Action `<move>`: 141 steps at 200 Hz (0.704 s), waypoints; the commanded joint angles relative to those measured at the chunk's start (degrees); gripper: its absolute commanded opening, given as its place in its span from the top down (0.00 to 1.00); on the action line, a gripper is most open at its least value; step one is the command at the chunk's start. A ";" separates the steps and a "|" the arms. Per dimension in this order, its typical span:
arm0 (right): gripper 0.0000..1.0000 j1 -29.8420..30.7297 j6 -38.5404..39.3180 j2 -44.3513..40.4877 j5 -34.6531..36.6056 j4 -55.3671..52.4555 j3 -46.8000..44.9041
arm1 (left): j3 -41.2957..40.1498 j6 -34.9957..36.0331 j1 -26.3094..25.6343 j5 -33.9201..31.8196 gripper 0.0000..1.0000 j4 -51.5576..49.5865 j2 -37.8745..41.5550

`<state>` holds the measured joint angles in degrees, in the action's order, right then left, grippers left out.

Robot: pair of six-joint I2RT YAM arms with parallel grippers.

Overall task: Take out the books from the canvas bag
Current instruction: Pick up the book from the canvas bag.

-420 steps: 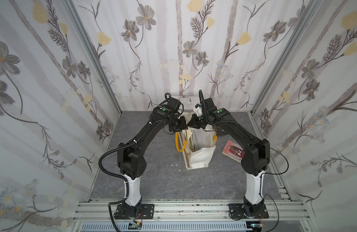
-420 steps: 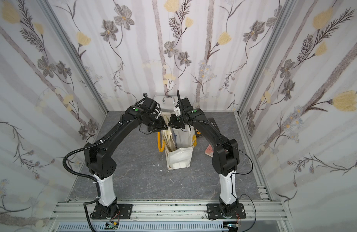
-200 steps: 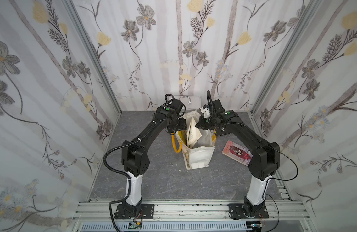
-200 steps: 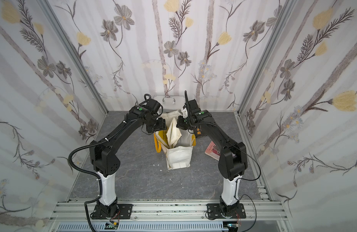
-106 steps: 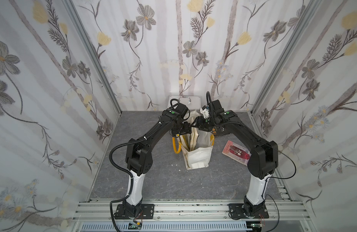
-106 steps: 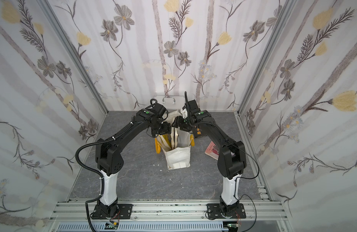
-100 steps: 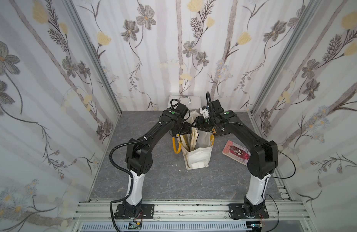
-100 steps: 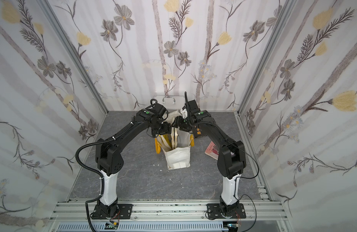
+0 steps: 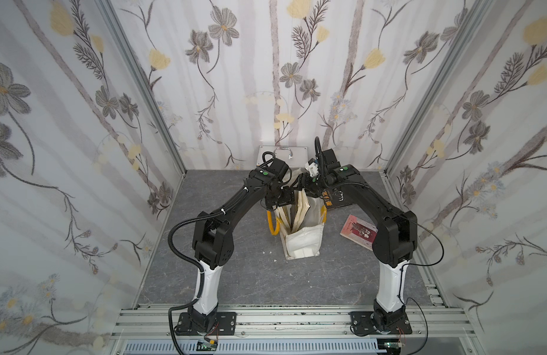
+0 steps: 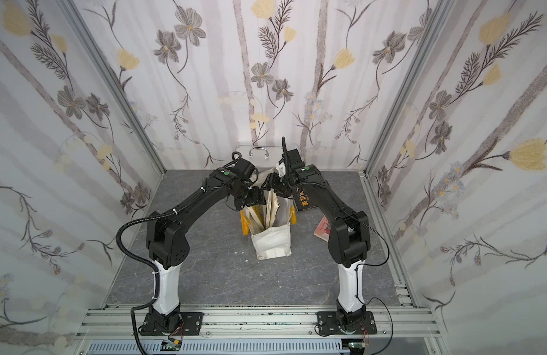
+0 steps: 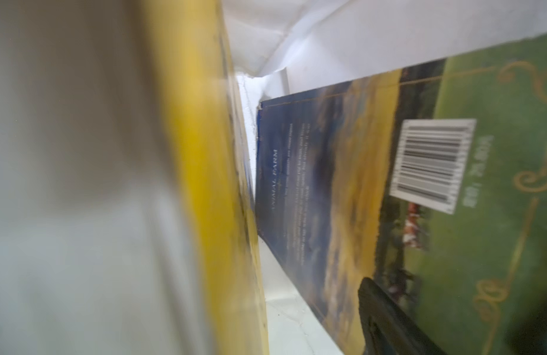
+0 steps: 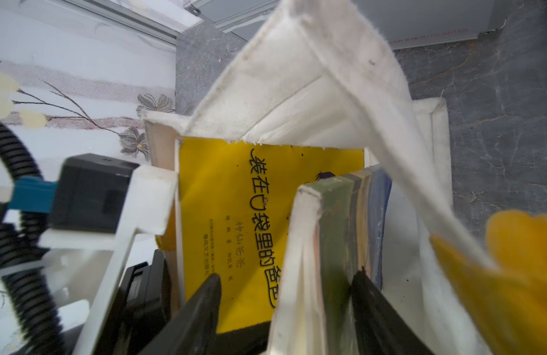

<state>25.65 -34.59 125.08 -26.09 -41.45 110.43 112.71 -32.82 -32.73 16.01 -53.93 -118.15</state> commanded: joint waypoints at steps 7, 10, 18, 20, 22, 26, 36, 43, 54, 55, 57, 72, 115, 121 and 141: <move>0.75 0.10 1.65 1.09 4.20 -5.42 1.47 | 0.78 -0.08 -0.22 0.80 0.20 0.06 0.11; 0.78 0.03 1.85 0.96 4.58 -5.63 1.49 | 1.02 -0.08 -0.18 0.35 0.20 -0.39 0.19; 0.84 -0.03 2.31 0.86 5.81 -6.55 1.51 | 1.77 -0.01 -0.19 -0.99 0.21 -1.49 0.45; 0.85 -0.13 2.53 0.85 6.21 -6.78 1.51 | 1.91 0.00 -0.26 -1.31 0.21 -1.72 0.57; 0.86 -0.11 2.62 0.80 6.50 -6.95 1.51 | 2.19 0.14 -0.24 -1.59 0.21 -2.01 0.69; 0.88 -0.20 2.97 0.77 6.99 -7.50 1.51 | 2.59 0.29 -0.15 -2.24 0.21 -2.54 0.77; 0.93 -0.33 3.81 0.65 8.21 -8.54 1.51 | 3.98 0.94 -0.22 -3.84 0.21 -4.09 0.87; 0.97 -0.47 4.54 0.44 8.93 -9.15 1.43 | 5.24 1.46 -0.15 -4.97 0.21 -5.70 0.61; 1.00 -0.68 5.54 -0.19 9.62 -9.24 1.05 | 7.25 2.17 -0.20 -6.47 0.21 -8.43 -0.31; 1.00 -0.73 5.65 -0.23 9.64 -9.16 1.03 | 7.44 2.20 -0.21 -6.58 0.21 -8.71 -0.41; 1.00 -0.76 5.95 -0.50 9.54 -9.06 0.95 | 7.77 2.31 -0.16 -6.78 0.22 -9.12 -0.63; 1.00 -1.26 7.86 -2.39 8.13 -7.16 0.00 | 9.34 2.94 -0.06 -7.97 0.22 -11.64 -1.98; 1.00 -3.87 12.57 -11.17 1.85 -0.77 -3.69 | 9.68 3.53 -0.14 -9.48 0.22 -12.36 -2.66; 1.00 -4.28 12.86 -12.17 1.57 -0.52 -3.89 | 9.64 3.51 -0.10 -9.45 0.22 -12.40 -2.75; 1.00 -5.50 13.75 -15.52 -0.32 0.37 -4.72 | 9.64 3.59 -0.04 -8.73 0.31 -11.99 -2.96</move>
<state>21.19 -23.53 112.75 -21.82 -46.30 106.56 122.02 -29.85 -32.88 8.10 -64.86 -120.68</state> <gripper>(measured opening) 0.074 0.756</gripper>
